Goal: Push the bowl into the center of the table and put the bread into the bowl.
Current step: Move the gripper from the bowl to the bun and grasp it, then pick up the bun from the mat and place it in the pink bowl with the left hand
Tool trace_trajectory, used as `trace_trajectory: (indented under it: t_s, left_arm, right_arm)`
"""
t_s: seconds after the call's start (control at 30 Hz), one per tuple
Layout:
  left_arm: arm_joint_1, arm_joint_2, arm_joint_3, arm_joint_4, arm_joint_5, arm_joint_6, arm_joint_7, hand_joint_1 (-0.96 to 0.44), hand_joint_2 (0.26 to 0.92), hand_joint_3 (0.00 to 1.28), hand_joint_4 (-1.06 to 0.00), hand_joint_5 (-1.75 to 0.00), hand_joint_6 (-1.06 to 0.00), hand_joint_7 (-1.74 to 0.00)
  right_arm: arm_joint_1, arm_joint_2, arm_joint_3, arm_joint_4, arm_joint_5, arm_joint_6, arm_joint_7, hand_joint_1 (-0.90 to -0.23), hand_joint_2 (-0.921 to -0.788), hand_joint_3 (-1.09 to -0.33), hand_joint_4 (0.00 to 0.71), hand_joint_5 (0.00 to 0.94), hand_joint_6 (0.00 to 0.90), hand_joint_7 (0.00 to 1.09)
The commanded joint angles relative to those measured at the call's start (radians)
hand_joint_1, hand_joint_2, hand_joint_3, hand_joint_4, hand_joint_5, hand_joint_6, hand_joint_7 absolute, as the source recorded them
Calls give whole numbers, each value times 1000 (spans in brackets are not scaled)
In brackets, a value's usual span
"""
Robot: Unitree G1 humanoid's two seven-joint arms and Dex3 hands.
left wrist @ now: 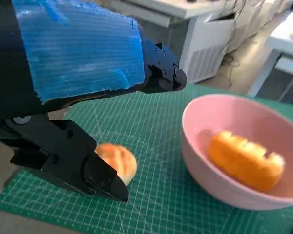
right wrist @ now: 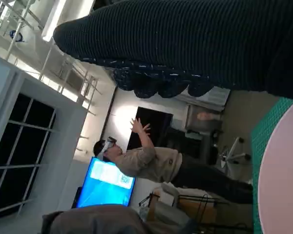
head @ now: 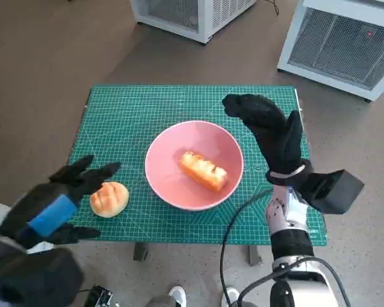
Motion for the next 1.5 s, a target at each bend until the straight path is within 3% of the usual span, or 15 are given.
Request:
trace_trajectory:
  t_s: [0.03, 0.57, 0.83, 1.0, 1.03, 1.07, 1.1, 1.17, 1.27, 1.5]
  left_arm:
    - [-39, -19, -57, 71, 25, 1, 36, -55, 759, 5, -220, -21, -377, -44]
    - [-180, -73, -265, 390, 185, -46, 199, 61, 791, 14, -362, -36, -494, -55]
    - [-209, -72, -311, 459, 263, -42, 227, 114, 843, 32, -562, -63, -659, -92]
    - [-221, -66, -325, 497, 283, -62, 237, 121, 881, 39, -745, -106, -756, -124]
    - [-223, -64, -326, 503, 284, -66, 238, 207, 896, 83, -687, -543, -789, -152]
    - [-224, -62, -327, 511, 285, -72, 239, 237, 901, 104, -660, -706, -789, -185]
    - [-225, -62, -328, 516, 285, -76, 238, 153, 908, 124, -654, -907, -674, -573]
    - [-226, -59, -327, 527, 283, -86, 235, 80, 914, 142, -643, -1095, -579, -901]
    - [-230, -56, -326, 547, 278, -97, 230, 28, 917, 155, -630, -1239, -527, -1116]
    - [-233, -56, -316, 560, 264, -107, 218, 5, 909, 120, -658, -1236, -592, -1168]
  right_arm:
    - [0, 3, -6, 17, 9, 18, 13, -697, -921, -710, 185, 0, -1, 577]
    - [7, 13, -10, 13, 8, 12, 34, -698, -921, -705, 187, 1, -1, 586]
    - [15, 7, -15, 2, 6, 13, 33, -697, -921, -709, 185, 0, -1, 583]
    - [21, 7, -13, -2, -2, 3, 25, -697, -921, -710, 184, 0, -1, 580]
    - [22, 7, -13, -3, -3, 2, 23, -697, -921, -710, 183, 0, -1, 578]
    - [22, 7, -13, -3, -4, 2, 22, -697, -921, -710, 183, 0, -1, 577]
    - [23, 7, -13, -3, -4, 1, 21, -697, -921, -710, 182, 0, -1, 574]
    - [24, 6, -12, -5, -5, 2, 19, -697, -921, -710, 182, 0, -1, 570]
    - [26, 5, -12, -9, -6, 3, 18, -697, -921, -709, 181, 0, -1, 564]
    - [26, 6, -12, -8, -5, 3, 18, -697, -921, -710, 179, 0, -1, 554]
